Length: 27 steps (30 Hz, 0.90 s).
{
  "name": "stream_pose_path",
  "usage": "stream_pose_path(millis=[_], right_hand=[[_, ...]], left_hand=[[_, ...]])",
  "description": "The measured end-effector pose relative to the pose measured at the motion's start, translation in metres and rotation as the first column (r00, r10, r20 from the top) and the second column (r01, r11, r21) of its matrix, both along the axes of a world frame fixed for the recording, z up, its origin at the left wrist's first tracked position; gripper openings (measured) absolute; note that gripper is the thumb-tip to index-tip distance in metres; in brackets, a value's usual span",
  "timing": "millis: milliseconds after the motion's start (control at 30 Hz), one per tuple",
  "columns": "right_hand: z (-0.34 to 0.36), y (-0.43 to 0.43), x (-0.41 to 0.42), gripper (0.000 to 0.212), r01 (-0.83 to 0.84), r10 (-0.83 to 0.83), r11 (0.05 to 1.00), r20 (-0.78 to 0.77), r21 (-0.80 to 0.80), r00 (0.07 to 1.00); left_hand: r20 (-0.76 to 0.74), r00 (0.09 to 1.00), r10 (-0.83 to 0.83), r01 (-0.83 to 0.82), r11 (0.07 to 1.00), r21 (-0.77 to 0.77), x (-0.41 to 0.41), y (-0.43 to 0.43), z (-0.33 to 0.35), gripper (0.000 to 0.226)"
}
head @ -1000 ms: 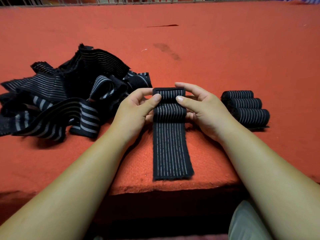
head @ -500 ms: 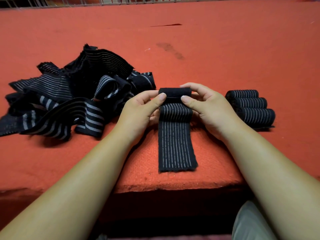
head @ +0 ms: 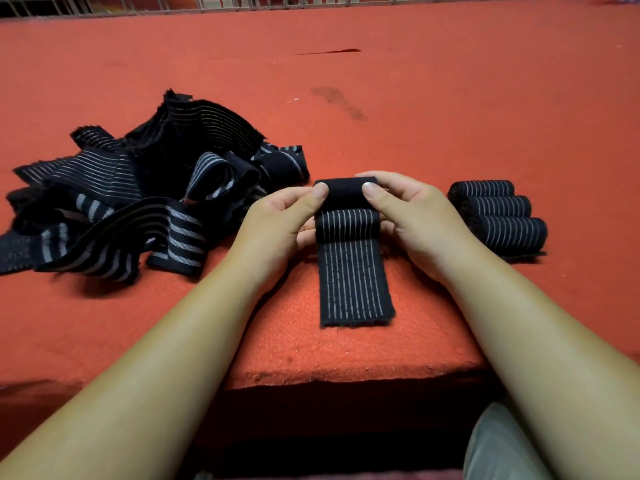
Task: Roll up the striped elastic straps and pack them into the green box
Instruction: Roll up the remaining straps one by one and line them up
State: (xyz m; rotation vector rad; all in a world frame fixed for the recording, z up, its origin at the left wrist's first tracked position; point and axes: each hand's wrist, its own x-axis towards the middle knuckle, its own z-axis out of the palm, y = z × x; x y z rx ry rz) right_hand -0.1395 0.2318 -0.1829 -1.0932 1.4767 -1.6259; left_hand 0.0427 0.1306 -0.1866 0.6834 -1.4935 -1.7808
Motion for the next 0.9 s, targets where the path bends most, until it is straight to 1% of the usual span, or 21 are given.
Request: stream_pose_path(millis=[67, 167, 333, 433, 500, 567, 667, 767, 900], right_hand=[[-0.0002, -0.0004, 0.001, 0.023, -0.01, 0.011, 1.0, 0.023, -0.001, 1.0], [0.0007, -0.0003, 0.0016, 0.027, -0.013, 0.011, 1.0, 0.054, 0.028, 0.998], [0.0018, 0.0026, 0.0008, 0.028, -0.049, 0.049, 0.994, 0.008, 0.093, 0.999], [0.002, 0.0027, 0.0011, 0.024, -0.037, 0.036, 0.996, 0.003, 0.084, 0.999], [0.0023, 0.0021, 0.0011, 0.024, -0.03, 0.029, 0.996, 0.007, 0.079, 1.0], [0.0023, 0.0018, 0.0016, 0.028, -0.024, 0.022, 0.997, 0.019, 0.075, 1.0], [0.0043, 0.0024, 0.0033, 0.034, -0.034, 0.032, 0.998, 0.04, 0.052, 0.999], [0.0052, 0.0038, 0.0028, 0.038, -0.044, 0.042, 0.998, 0.055, 0.04, 0.998], [0.0069, 0.0034, 0.0027, 0.03, -0.039, 0.035, 0.998, 0.086, 0.046, 0.996]], left_hand=[[0.004, 1.0, 0.018, -0.018, 1.0, -0.008, -0.0002, 0.0, -0.0003, 0.036], [-0.009, 1.0, 0.025, -0.025, 0.999, -0.035, 0.0004, -0.0011, -0.0003, 0.029], [-0.02, 0.998, 0.052, -0.053, 0.997, -0.055, 0.0, -0.0016, -0.0008, 0.032], [0.0, 0.998, 0.067, -0.067, 0.996, -0.06, -0.0003, -0.003, -0.0016, 0.035], [-0.003, 0.998, 0.065, -0.065, 0.997, -0.049, 0.0001, -0.0026, -0.0018, 0.033], [-0.001, 0.998, 0.058, -0.058, 0.998, -0.039, 0.0005, -0.0012, -0.0015, 0.029], [0.011, 0.998, 0.058, -0.057, 0.997, -0.045, 0.0001, 0.0002, -0.001, 0.031], [-0.008, 0.998, 0.057, -0.058, 0.996, -0.071, -0.0006, -0.0007, -0.0016, 0.031], [-0.025, 0.999, 0.029, -0.031, 0.996, -0.08, 0.0004, -0.0032, -0.0025, 0.036]])
